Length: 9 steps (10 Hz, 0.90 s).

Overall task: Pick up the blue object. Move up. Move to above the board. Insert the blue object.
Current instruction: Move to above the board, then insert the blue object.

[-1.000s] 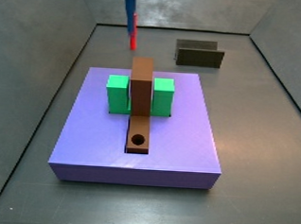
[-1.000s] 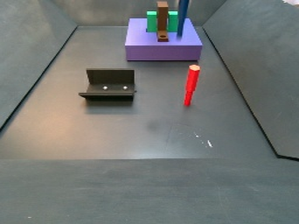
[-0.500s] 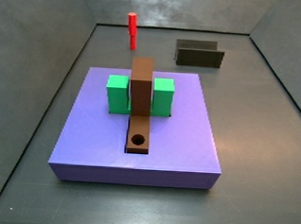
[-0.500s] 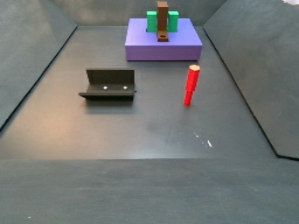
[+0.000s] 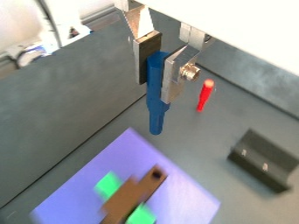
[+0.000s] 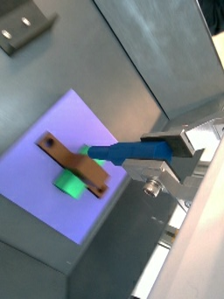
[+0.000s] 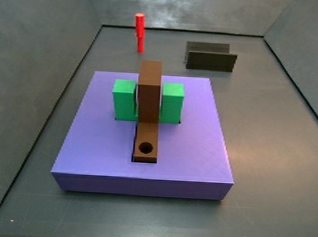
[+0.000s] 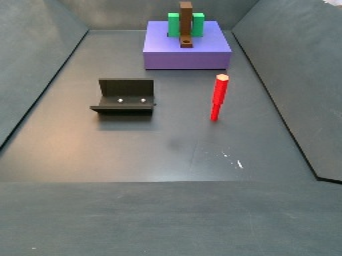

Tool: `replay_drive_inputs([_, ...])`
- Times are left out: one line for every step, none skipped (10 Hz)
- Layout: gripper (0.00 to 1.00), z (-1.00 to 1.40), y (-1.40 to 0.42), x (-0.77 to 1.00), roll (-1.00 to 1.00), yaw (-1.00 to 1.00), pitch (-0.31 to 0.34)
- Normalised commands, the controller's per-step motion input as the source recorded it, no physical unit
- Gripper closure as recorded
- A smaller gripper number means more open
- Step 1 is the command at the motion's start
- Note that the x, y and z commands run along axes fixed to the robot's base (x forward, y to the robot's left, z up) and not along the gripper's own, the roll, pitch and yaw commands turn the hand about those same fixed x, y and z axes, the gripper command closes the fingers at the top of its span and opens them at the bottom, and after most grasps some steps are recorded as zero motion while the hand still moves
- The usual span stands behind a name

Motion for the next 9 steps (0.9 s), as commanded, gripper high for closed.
replay_drive_inputs([1.0, 0.12, -0.44, 0.21, 0.08, 0.0, 0.158])
replay_drive_inputs([1.0, 0.09, -0.29, 0.14, 0.05, 0.0, 0.11])
replay_drive_inputs([1.0, 0.0, -0.02, 0.01, 0.0, 0.0, 0.0])
replay_drive_inputs([1.0, -0.19, -0.48, 0.01, -0.16, 0.05, -0.019])
replay_drive_inputs([1.0, -0.43, -0.99, 0.0, -0.12, 0.0, 0.0])
replay_drive_inputs([1.0, -0.62, -1.0, 0.0, 0.0, 0.0, 0.0])
replay_drive_inputs([1.0, -0.74, -1.0, 0.0, 0.08, 0.0, -0.009])
replay_drive_inputs([1.0, -0.73, -1.0, -0.15, 0.12, 0.1, -0.137])
replay_drive_inputs([1.0, -0.66, -0.96, -0.15, 0.21, 0.11, -0.186])
